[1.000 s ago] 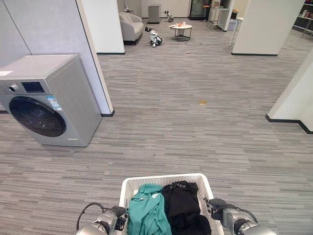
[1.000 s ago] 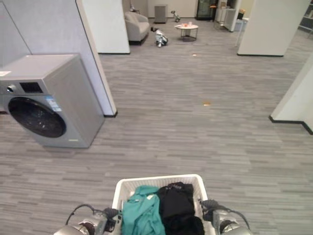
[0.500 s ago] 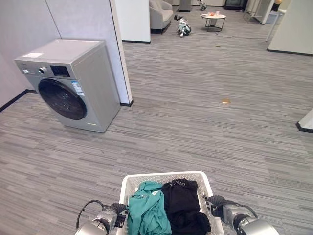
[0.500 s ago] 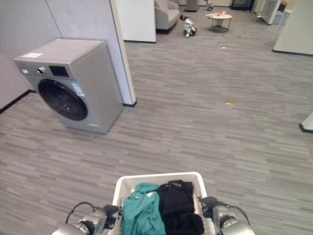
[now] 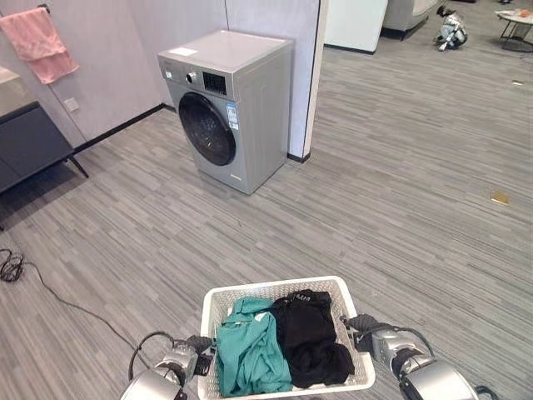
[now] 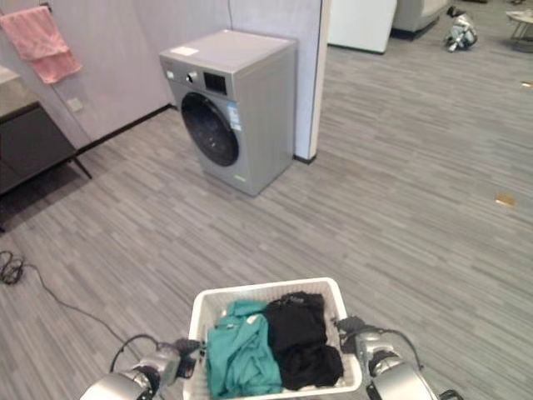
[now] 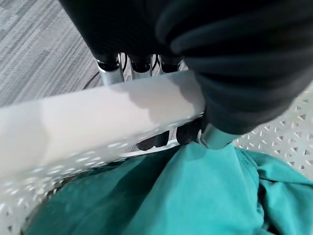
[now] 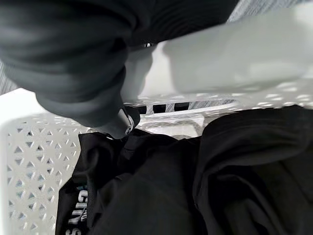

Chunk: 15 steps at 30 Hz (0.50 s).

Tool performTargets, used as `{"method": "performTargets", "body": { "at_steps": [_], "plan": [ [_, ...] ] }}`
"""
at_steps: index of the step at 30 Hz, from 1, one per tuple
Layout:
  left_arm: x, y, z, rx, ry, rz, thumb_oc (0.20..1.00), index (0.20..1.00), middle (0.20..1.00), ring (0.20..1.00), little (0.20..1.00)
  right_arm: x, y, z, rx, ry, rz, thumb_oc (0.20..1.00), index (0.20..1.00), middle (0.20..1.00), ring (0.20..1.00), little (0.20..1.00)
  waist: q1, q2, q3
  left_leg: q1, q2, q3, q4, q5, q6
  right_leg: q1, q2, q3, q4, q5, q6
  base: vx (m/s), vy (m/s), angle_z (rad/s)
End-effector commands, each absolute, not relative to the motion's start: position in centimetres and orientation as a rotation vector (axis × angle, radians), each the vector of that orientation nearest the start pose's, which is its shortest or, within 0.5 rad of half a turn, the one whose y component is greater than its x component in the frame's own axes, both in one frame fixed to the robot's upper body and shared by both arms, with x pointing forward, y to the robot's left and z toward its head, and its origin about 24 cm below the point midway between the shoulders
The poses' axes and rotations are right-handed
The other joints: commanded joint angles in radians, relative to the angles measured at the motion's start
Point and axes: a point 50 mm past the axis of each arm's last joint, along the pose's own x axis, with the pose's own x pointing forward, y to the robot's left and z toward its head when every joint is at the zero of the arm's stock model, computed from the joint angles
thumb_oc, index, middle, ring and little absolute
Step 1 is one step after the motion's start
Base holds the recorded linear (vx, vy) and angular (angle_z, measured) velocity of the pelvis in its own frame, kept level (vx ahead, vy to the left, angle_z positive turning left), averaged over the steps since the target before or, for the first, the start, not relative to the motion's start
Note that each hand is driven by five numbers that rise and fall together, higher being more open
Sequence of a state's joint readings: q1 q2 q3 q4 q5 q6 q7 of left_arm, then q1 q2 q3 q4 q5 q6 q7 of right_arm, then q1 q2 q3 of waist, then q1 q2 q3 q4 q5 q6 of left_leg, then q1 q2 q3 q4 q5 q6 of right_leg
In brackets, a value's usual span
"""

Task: Grab the laundry basket,head to the washer,open it,put in the laundry and shut it.

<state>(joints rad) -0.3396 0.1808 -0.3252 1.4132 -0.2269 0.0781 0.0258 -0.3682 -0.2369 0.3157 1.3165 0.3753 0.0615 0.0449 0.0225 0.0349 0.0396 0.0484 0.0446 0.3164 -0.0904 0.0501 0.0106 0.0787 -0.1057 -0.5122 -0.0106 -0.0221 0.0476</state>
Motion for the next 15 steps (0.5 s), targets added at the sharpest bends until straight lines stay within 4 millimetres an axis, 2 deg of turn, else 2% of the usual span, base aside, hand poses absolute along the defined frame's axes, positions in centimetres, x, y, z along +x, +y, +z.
{"method": "performTargets", "body": {
  "at_steps": [1, 5, 6, 8, 9, 10, 11, 12, 13, 14, 15],
  "plan": [
    [20.3, 20.0, -13.0, 0.085, 1.078, 0.041, 0.200, 0.200, 0.200, 0.200, 0.200, 20.7, -21.1, -12.6, -0.101, 1.061, -0.039, 0.200, 0.200, 0.200, 0.200, 0.200, 0.031, -0.050, -0.055, -0.059, -0.070, -0.037, 0.015, -0.013, 0.007, 0.106, -0.059, 0.088, 0.000, 0.008, 0.042, 0.15, 0.206, 0.00],
    [20.5, 19.8, -12.9, 0.106, 1.068, 0.023, 0.200, 0.200, 0.200, 0.200, 0.200, 20.5, -20.9, -12.7, -0.087, 1.061, -0.033, 0.200, 0.200, 0.200, 0.200, 0.200, 0.036, -0.046, -0.056, -0.037, -0.100, -0.058, 0.015, -0.038, 0.034, 0.093, -0.104, 0.099, 0.092, 0.023, 0.056, 0.14, 0.220, 0.14],
    [21.0, 19.8, -12.7, 0.119, 1.048, 0.018, 0.200, 0.200, 0.200, 0.200, 0.200, 21.0, -20.8, -12.5, -0.069, 1.038, -0.038, 0.200, 0.200, 0.200, 0.200, 0.200, 0.028, -0.038, -0.044, -0.023, -0.112, -0.077, 0.013, -0.046, 0.050, 0.051, -0.134, 0.126, 0.199, 0.049, 0.060, 0.10, 0.226, 0.17],
    [22.0, 19.3, -12.2, 0.168, 1.017, -0.019, 0.200, 0.200, 0.200, 0.200, 0.200, 21.2, -20.7, -12.4, -0.030, 1.023, -0.058, 0.200, 0.200, 0.200, 0.200, 0.200, 0.011, -0.031, -0.028, -0.005, -0.133, -0.108, 0.012, -0.054, 0.069, 0.015, -0.153, 0.185, 0.308, 0.081, 0.063, 0.10, 0.248, 0.25],
    [23.0, 18.8, -11.7, 0.199, 0.979, -0.046, 0.200, 0.200, 0.200, 0.200, 0.200, 21.2, -20.6, -12.3, 0.003, 1.011, -0.071, 0.200, 0.200, 0.200, 0.200, 0.200, -0.005, -0.022, -0.020, -0.008, -0.134, -0.122, 0.014, -0.040, 0.081, -0.010, -0.141, 0.225, 0.350, 0.116, 0.045, 0.03, 0.132, 0.46],
    [23.0, 18.8, -11.7, 0.199, 0.979, -0.046, 0.200, 0.200, 0.200, 0.200, 0.200, 21.2, -20.6, -12.3, 0.003, 1.011, -0.071, 0.200, 0.200, 0.200, 0.200, 0.200, -0.004, -0.022, -0.021, -0.009, -0.134, -0.122, 0.015, -0.040, 0.081, -0.011, -0.142, 0.225, 0.352, 0.116, 0.045, 0.04, 0.102, 0.76],
    [23.2, 18.5, -11.6, 0.191, 0.963, -0.050, 0.200, 0.200, 0.200, 0.200, 0.200, 21.0, -20.7, -12.4, 0.029, 1.007, -0.083, 0.200, 0.200, 0.200, 0.200, 0.200, -0.018, -0.019, -0.017, 0.001, -0.139, -0.142, 0.011, -0.043, 0.087, -0.033, -0.124, 0.275, 0.406, 0.126, 0.041, 0.16, 0.080, 0.82],
    [23.1, 17.7, -11.7, 0.169, 0.956, -0.062, 0.200, 0.200, 0.200, 0.200, 0.200, 20.6, -21.2, -12.6, 0.055, 0.998, -0.108, 0.200, 0.200, 0.200, 0.200, 0.200, -0.065, -0.008, -0.015, 0.018, -0.139, -0.192, 0.007, -0.046, 0.085, -0.120, 0.022, 0.445, 0.457, 0.080, 0.021, 0.27, 0.097, 0.61],
    [23.4, 17.2, -11.5, 0.180, 0.948, -0.089, 0.200, 0.200, 0.200, 0.200, 0.200, 20.4, -21.3, -12.6, 0.052, 1.000, -0.115, 0.200, 0.200, 0.200, 0.200, 0.200, -0.088, -0.003, -0.008, 0.035, -0.140, -0.211, 0.003, -0.049, 0.080, -0.160, 0.077, 0.487, 0.433, 0.024, 0.010, 0.21, 0.052, 0.29],
    [23.4, 17.2, -11.5, 0.180, 0.948, -0.090, 0.200, 0.200, 0.200, 0.200, 0.200, 20.4, -21.3, -12.6, 0.052, 1.000, -0.115, 0.200, 0.200, 0.200, 0.200, 0.200, -0.087, -0.002, -0.010, 0.032, -0.139, -0.210, 0.003, -0.048, 0.080, -0.162, 0.078, 0.488, 0.430, 0.027, 0.009, 0.23, 0.003, 0.79],
    [24.1, 16.9, -11.1, 0.198, 0.931, -0.107, 0.200, 0.200, 0.200, 0.200, 0.200, 20.5, -21.0, -12.6, 0.042, 1.000, -0.110, 0.200, 0.200, 0.200, 0.200, 0.200, -0.085, 0.008, 0.009, 0.051, -0.127, -0.195, 0.003, -0.057, 0.070, -0.177, 0.049, 0.403, 0.345, 0.014, 0.005, 0.18, -0.043, 0.86]
  ]
}}
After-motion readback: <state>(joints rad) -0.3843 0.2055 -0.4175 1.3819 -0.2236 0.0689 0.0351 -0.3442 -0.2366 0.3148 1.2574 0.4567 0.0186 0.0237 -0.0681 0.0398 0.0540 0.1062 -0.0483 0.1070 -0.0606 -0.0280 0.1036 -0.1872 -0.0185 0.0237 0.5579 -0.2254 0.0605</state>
